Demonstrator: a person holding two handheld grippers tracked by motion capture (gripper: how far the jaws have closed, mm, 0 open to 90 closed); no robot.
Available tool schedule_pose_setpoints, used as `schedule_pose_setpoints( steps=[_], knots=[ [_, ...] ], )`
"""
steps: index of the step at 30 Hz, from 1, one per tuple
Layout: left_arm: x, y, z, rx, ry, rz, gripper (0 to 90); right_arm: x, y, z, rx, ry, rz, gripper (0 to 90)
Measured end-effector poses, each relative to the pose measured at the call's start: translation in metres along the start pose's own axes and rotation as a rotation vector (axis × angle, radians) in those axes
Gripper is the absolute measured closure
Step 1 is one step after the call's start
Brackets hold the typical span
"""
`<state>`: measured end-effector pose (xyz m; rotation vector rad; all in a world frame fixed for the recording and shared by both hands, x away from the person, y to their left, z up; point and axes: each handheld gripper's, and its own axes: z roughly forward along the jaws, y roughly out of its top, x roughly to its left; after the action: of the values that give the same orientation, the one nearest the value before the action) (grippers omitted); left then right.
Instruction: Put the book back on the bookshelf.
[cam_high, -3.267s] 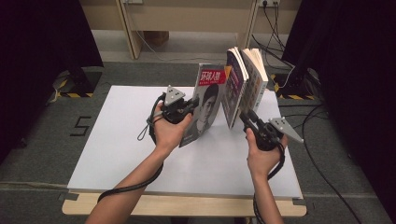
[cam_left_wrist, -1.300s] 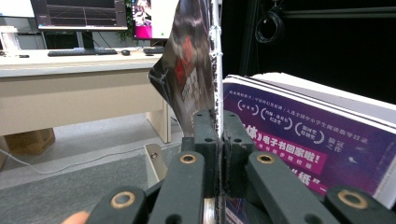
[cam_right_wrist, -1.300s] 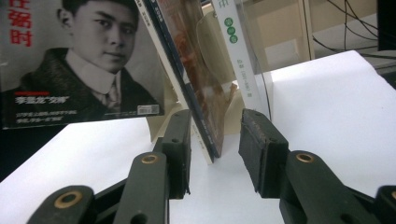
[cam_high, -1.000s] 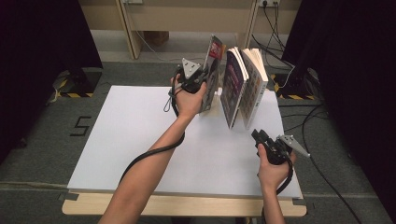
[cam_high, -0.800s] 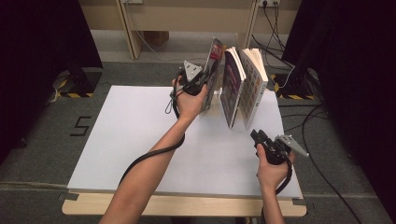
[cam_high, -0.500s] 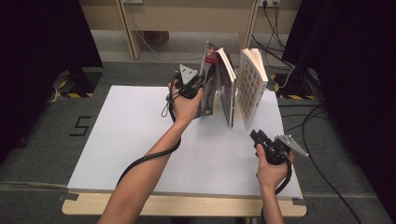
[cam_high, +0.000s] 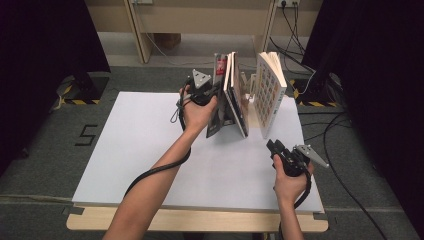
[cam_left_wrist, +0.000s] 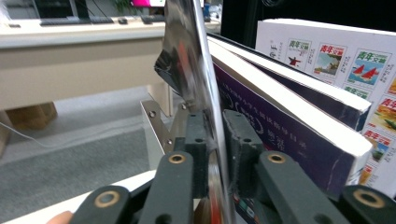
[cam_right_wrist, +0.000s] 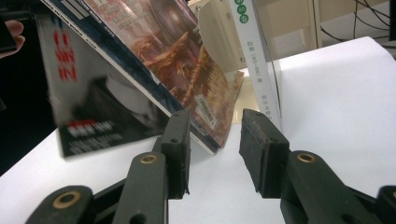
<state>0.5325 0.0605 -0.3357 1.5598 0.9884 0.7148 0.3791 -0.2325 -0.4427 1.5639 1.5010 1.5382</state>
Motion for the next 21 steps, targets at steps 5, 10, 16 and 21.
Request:
schedule_pose_setpoints(
  steps=[5, 10, 16, 21],
  knots=[
    [0.002, 0.006, 0.001, 0.030, -0.002, -0.020, 75.9, 0.000, -0.001, 0.001, 0.003, 0.004, 0.003, 63.7],
    [0.009, 0.008, 0.006, 0.061, -0.020, -0.073, 75.5, 0.000, -0.002, 0.002, 0.010, 0.005, 0.001, 63.3],
    [0.017, 0.011, 0.015, 0.121, -0.030, -0.133, 76.0, 0.000, -0.003, 0.003, 0.016, 0.007, 0.004, 63.0],
    [0.020, 0.016, 0.020, 0.187, -0.033, -0.152, 80.7, -0.001, -0.004, 0.005, 0.027, 0.008, 0.013, 62.4]
  ],
)
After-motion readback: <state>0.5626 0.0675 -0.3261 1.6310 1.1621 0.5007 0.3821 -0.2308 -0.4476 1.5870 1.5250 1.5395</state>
